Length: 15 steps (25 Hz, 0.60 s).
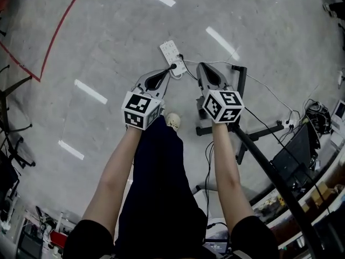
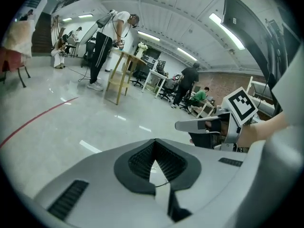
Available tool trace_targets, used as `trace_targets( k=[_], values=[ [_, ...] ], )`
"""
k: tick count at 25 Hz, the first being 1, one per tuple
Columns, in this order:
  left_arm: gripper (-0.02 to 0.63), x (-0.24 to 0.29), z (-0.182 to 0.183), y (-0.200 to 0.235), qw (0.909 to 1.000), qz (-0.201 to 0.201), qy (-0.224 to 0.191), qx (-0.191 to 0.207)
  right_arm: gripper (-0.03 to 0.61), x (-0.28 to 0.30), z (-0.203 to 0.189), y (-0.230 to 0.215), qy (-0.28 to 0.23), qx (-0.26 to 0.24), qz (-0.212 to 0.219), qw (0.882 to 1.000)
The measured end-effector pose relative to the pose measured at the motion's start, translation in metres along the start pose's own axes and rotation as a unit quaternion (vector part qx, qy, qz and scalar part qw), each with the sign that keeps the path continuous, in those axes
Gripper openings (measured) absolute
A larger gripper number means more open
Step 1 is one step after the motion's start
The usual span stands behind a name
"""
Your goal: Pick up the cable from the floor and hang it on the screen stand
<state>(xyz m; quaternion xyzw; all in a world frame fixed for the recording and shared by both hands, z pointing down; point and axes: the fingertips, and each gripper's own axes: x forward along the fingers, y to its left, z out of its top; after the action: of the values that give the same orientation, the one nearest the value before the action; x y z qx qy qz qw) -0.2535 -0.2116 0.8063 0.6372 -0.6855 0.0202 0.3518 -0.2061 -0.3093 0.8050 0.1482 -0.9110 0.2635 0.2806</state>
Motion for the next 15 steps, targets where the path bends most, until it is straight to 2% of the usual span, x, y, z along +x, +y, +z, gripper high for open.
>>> trace_targets(
  k=[10, 15],
  values=[
    [0.006, 0.040, -0.050, 0.036, 0.9997, -0.003, 0.018, -0.013, 0.025, 0.053, -0.037, -0.022, -0.007, 0.022, 0.005, 1.000],
    [0.007, 0.056, -0.068, 0.054, 0.9991, 0.003, 0.019, -0.039, 0.025, 0.072, -0.065, -0.042, 0.007, 0.012, -0.010, 1.000]
  ],
)
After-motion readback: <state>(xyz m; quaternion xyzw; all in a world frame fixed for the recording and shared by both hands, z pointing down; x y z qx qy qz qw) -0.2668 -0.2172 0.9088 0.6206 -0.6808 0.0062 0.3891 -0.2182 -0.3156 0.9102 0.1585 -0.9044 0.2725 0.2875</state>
